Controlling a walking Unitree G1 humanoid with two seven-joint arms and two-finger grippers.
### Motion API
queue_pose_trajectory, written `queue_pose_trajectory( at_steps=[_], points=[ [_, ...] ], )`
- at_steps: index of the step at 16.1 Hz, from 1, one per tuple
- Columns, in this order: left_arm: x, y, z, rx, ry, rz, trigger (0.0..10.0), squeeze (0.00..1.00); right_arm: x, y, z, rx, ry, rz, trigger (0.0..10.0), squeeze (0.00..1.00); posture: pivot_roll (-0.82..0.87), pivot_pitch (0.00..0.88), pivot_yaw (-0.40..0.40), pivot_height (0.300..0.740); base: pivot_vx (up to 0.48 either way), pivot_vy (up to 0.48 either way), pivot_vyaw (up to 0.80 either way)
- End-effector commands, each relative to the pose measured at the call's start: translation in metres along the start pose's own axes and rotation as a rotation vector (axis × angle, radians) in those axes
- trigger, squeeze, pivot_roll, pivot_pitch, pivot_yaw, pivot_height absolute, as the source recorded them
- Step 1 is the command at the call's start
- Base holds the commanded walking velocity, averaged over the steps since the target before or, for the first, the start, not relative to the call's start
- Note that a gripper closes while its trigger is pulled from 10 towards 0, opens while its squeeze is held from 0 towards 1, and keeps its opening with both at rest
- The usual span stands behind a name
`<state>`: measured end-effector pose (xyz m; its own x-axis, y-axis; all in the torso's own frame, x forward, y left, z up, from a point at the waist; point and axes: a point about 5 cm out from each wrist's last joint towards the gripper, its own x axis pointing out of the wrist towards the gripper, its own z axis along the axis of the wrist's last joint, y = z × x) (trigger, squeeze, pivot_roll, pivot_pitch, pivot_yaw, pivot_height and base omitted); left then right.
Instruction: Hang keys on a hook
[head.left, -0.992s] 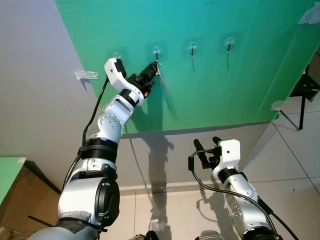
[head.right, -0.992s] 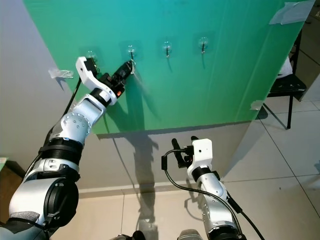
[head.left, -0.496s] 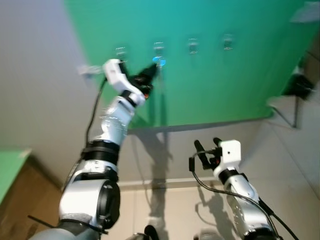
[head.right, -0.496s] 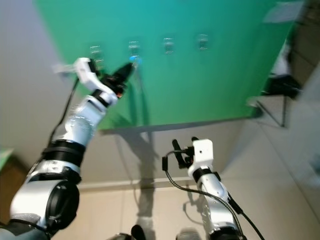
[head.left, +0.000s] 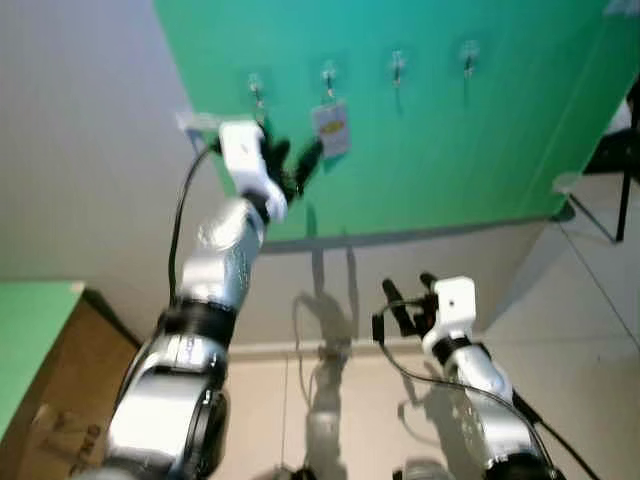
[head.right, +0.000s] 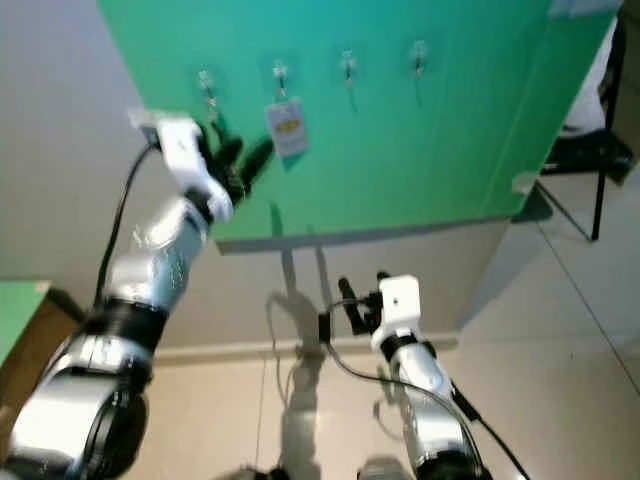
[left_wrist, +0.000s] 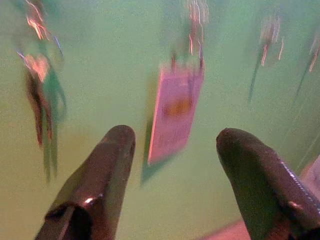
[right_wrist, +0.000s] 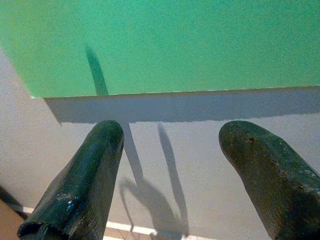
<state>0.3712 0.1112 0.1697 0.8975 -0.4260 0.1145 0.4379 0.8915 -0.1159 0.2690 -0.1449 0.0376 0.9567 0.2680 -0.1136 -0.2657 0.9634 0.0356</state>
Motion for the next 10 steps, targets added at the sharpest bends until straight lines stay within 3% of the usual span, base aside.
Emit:
queue_pose_trajectory(
  at_steps=[1, 4, 6, 7, 8, 9, 10],
  points=[
    [-0.013, 0.003, -0.008, 0.174, 0.03, -0.009, 10.0, 0.0, 0.0, -0.001, 0.001, 0.004, -0.003, -0.006, 10.0, 0.0, -0.25, 0.0, 0.141, 0.74, 0.0, 0.0, 0.0],
    [-0.057, 0.013, -0.048, 0.27, 0.125, 0.028, 10.0, 0.0, -0.002, -0.008, 0.002, 0.021, -0.018, -0.055, 10.0, 0.0, -0.26, 0.0, 0.154, 0.74, 0.0, 0.0, 0.0],
    [-0.102, 0.016, -0.078, 0.343, 0.157, 0.1, 10.0, 0.0, -0.003, -0.013, 0.004, 0.02, -0.021, -0.069, 10.0, 0.0, -0.25, 0.0, 0.142, 0.74, 0.0, 0.0, 0.0],
    [-0.123, 0.015, -0.091, 0.333, 0.172, 0.132, 10.0, 0.0, -0.004, -0.014, 0.004, 0.02, -0.019, -0.069, 10.0, 0.0, -0.25, 0.0, 0.121, 0.74, 0.0, 0.0, 0.0],
    [-0.154, 0.009, -0.111, 0.301, 0.241, 0.153, 10.0, 0.0, -0.005, -0.017, 0.005, 0.022, -0.015, -0.073, 10.0, 0.0, -0.24, 0.0, 0.113, 0.74, 0.0, 0.0, 0.0],
    [-0.174, 0.001, -0.117, 0.237, 0.254, 0.181, 10.0, 0.0, -0.005, -0.022, 0.005, 0.027, -0.01, -0.081, 10.0, 0.0, -0.23, 0.0, 0.109, 0.74, 0.0, 0.0, 0.0],
    [-0.177, -0.002, -0.115, 0.201, 0.237, 0.196, 10.0, 0.0, -0.005, -0.024, 0.005, 0.03, -0.007, -0.087, 10.0, 0.0, -0.23, 0.0, 0.103, 0.74, 0.0, 0.0, 0.0]
  ],
)
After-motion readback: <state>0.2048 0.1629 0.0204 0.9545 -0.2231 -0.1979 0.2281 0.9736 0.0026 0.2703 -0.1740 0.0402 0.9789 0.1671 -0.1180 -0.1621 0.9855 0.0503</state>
